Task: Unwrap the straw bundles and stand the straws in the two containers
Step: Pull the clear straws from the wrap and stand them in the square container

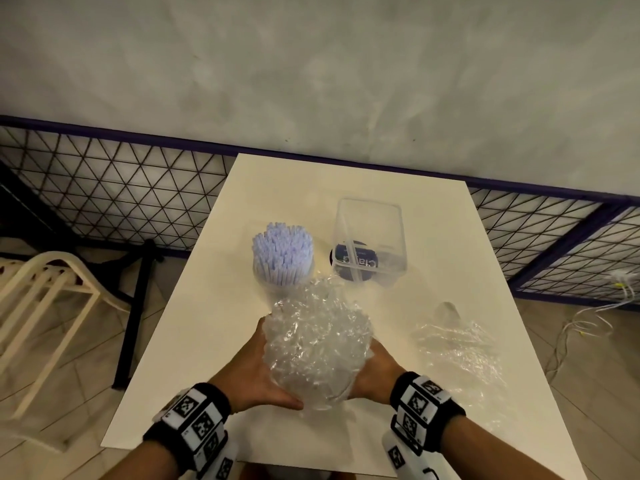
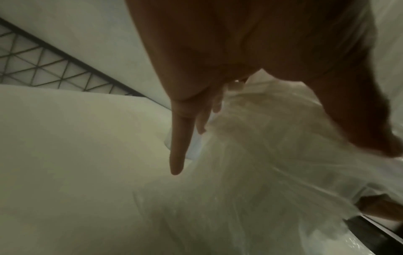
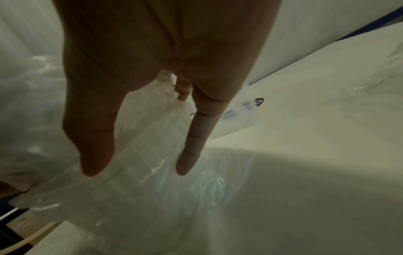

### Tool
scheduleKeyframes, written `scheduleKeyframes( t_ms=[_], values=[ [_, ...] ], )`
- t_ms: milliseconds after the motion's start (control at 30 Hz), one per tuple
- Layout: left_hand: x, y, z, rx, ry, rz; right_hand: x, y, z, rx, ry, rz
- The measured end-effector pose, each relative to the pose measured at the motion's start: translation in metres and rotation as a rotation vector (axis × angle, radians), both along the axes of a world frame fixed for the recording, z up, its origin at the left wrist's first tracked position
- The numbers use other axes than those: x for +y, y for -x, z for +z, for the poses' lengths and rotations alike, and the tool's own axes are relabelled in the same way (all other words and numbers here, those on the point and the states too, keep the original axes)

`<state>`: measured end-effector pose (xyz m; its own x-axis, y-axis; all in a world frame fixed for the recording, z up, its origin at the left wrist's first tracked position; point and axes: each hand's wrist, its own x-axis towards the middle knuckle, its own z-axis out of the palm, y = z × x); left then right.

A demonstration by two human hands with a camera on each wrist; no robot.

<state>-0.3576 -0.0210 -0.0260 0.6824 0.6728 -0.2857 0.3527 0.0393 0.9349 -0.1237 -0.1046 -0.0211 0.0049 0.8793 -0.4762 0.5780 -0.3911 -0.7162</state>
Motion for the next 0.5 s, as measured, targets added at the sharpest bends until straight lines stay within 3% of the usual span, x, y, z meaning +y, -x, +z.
scheduleKeyframes(
  t_ms=[133, 300, 400, 500],
  values=[
    [-0.004, 0.006, -0.009, -0.015, 0.031, 0.145, 0.008, 0.006, 0.009, 0.139, -0.127, 0.042],
    [-0.005, 0.017, -0.009, 0.026, 0.023, 0.297, 0.006, -0.005, 0.038, -0.023, -0.366, 0.086],
    [-0.004, 0.018, -0.012, 0.028, 0.057, 0.308, 0.011, -0.006, 0.065, 0.032, -0.488, 0.054],
    [-0.003, 0.014, -0.014, 0.029, 0.061, 0.320, 0.024, -0.002, 0.079, -0.004, -0.491, 0.081]
  ],
)
